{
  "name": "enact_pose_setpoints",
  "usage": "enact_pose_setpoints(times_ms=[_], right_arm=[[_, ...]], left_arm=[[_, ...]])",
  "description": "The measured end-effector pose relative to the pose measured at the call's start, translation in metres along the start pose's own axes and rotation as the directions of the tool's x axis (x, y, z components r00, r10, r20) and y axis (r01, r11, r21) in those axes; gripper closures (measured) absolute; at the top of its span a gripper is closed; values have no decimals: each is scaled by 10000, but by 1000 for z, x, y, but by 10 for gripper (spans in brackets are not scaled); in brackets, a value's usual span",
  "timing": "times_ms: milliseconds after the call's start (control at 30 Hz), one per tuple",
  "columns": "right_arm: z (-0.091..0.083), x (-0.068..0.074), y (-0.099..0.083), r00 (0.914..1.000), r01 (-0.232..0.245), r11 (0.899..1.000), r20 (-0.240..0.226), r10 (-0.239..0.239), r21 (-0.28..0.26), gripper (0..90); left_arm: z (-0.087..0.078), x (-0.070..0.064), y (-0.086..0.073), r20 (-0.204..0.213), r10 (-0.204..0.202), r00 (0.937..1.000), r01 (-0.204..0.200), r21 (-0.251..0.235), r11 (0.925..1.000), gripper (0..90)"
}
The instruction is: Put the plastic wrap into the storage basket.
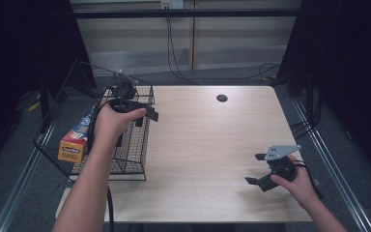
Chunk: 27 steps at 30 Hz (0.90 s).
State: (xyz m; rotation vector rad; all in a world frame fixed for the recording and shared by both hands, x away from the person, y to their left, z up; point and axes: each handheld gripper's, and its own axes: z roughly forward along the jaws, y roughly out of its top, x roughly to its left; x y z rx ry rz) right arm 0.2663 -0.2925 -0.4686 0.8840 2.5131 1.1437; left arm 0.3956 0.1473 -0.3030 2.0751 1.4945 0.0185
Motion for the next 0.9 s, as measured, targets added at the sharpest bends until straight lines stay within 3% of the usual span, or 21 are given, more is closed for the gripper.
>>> enact_pose_setpoints(times_ms=[500, 900], right_arm=[[0, 0, 0, 10000, 33, 10000, -5, -33, 14, 38], [0, 0, -1, 10000, 0, 10000, 23, 0, 26, 37]], left_arm=[[24, -19, -12, 606, 561, 9966, -560, -44, 9984, 176], [40, -24, -23, 853, 903, 9923, -890, -185, 9959, 166]])
